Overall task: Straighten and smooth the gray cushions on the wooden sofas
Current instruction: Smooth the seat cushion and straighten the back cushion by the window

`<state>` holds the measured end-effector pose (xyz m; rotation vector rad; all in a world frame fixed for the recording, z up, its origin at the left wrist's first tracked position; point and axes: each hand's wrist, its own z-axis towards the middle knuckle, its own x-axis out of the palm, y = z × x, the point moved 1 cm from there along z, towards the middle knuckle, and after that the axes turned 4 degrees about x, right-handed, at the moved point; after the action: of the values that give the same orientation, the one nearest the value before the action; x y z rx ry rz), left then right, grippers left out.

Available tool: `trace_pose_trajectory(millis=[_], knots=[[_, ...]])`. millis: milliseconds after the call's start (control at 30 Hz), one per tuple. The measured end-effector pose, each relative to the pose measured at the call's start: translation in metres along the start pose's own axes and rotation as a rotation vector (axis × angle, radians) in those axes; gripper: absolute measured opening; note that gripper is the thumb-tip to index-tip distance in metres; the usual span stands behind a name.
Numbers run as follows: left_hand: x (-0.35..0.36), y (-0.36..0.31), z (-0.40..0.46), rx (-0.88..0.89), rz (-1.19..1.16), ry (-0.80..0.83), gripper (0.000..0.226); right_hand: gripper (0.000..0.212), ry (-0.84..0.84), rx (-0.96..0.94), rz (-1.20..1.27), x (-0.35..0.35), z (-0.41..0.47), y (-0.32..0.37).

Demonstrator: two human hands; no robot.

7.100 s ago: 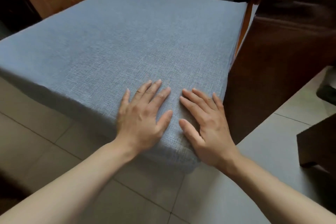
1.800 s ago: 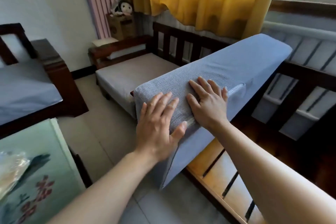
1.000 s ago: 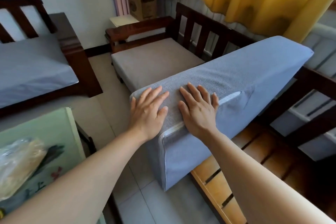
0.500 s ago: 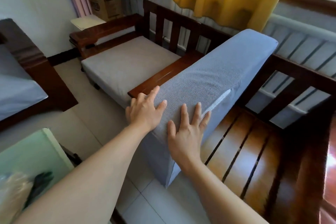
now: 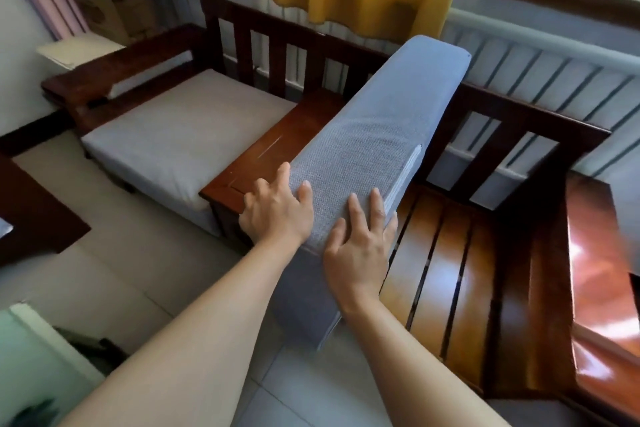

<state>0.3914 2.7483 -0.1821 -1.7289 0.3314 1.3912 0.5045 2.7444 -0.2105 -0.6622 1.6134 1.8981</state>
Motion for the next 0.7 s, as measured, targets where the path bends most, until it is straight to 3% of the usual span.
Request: trace_pose_trajectory(millis=[400, 533, 700], knots=[[0.053, -0.112, 0.059, 0.011, -0.009, 0.008, 0.056, 0.061, 0.065, -0.028, -0.052, -0.031, 0.133, -0.048], [0.053, -0.11, 0.061, -0.015, 0.031, -0.004, 0.056, 0.061, 0.139, -0.08, -0.078, -0.035, 0.134, -0.048], [0.048, -0.108, 0.06, 0.005, 0.079, 0.048, 0.057, 0.057, 0.269, 0.001, -0.088, -0.045, 0.142, -0.044]])
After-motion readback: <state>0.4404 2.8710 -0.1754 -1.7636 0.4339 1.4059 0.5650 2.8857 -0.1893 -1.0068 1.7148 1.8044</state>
